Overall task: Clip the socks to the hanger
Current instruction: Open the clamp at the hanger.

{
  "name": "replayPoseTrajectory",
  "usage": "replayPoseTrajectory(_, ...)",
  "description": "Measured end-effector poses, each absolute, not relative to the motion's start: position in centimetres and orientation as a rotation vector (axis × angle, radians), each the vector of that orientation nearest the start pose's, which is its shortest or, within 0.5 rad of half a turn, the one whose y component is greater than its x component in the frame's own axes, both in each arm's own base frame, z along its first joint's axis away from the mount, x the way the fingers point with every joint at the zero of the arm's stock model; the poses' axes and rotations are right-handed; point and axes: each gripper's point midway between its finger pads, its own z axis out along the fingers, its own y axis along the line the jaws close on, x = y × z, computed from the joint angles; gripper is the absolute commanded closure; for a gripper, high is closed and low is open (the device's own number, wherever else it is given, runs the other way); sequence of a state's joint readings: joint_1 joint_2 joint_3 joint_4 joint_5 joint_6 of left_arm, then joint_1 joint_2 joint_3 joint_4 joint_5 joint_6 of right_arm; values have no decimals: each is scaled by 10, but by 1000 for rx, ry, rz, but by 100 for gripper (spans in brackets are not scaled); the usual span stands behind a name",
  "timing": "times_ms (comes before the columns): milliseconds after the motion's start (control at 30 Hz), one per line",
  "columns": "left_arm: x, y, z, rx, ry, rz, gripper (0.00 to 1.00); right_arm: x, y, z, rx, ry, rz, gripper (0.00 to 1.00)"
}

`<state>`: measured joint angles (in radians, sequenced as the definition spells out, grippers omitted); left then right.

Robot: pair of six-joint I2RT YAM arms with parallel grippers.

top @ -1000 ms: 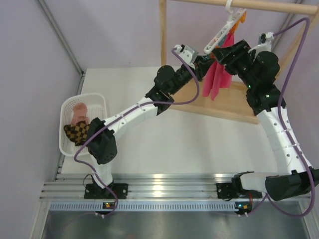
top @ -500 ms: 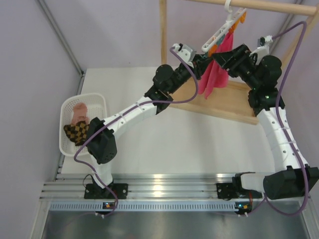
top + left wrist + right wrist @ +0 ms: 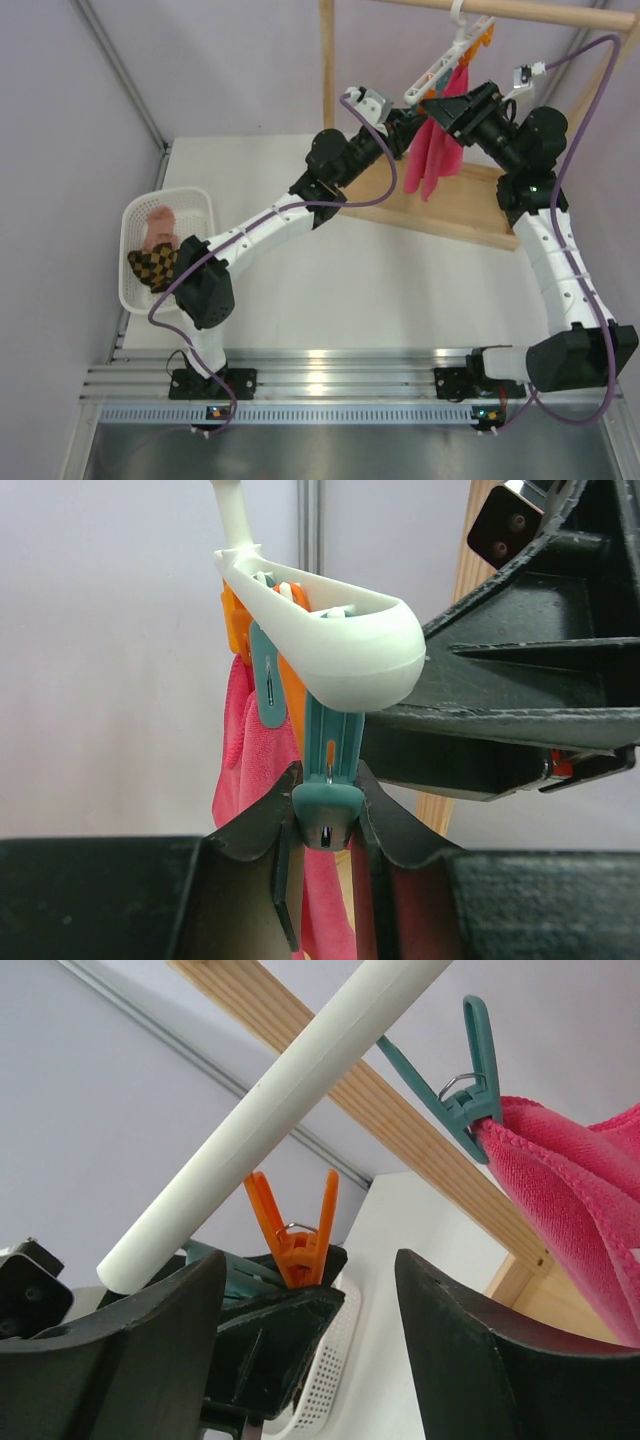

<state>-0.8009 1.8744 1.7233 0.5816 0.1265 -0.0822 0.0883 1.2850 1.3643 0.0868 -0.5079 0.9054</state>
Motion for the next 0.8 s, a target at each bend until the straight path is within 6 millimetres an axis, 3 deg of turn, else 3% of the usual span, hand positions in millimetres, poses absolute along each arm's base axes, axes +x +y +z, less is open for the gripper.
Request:
replayPoseTrajectory(267, 394, -443, 453, 525, 1064, -857, 100, 404, 151, 453, 203, 1514, 1198, 38)
replayPoseTrajectory(800, 394, -443, 454, 525, 1063, -865, 100, 407, 148, 468, 212, 1471, 1209, 48)
